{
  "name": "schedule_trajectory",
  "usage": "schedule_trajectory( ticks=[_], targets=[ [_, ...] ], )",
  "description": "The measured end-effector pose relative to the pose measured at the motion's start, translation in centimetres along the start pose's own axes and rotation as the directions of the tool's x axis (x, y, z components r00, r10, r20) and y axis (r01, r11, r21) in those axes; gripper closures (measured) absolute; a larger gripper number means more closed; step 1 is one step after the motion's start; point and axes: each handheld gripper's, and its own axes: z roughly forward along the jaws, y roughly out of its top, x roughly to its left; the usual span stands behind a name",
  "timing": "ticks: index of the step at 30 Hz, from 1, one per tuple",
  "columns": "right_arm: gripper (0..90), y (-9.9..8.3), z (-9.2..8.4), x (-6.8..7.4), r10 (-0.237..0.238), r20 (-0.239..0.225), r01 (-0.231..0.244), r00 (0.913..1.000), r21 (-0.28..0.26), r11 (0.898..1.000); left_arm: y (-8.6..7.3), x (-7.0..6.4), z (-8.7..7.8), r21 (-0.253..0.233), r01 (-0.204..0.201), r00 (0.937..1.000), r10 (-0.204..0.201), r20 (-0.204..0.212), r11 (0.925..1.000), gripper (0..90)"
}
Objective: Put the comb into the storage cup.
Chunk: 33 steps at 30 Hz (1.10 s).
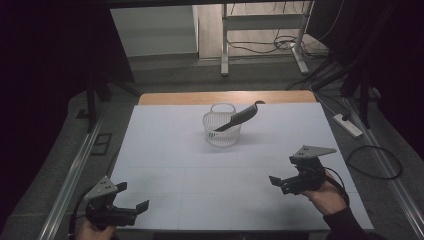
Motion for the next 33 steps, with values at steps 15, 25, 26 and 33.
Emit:
schedule_trajectory(
  ticks=[15,25,26,33],
  targets=[
    [0.0,-1.6,-1.2,-0.3,0.005,0.036,-0.006,0.9993,0.023,1.0,0.0,0.0,0.0,0.001,-0.001,1.0,0.001,-0.003,1.0,0.0],
    [0.0,-2.4,-2.0,-0.2,0.013,0.046,-0.014,0.9989,0.024,1.0,0.0,0.0,0.0,0.001,0.002,1.0,-0.002,-0.001,1.0,0.0],
    [0.0,-2.5,-2.0,-0.3,0.012,0.046,-0.013,0.9989,0.025,1.0,0.0,0.0,0.0,0.001,0.002,1.0,-0.002,-0.002,1.0,0.0],
    [0.0,-3.3,-2.5,-0.5,0.018,0.064,-0.021,0.9978,0.037,0.999,0.0,0.0,0.0,0.001,0.004,1.0,-0.004,-0.003,1.0,0.0]
  ],
)
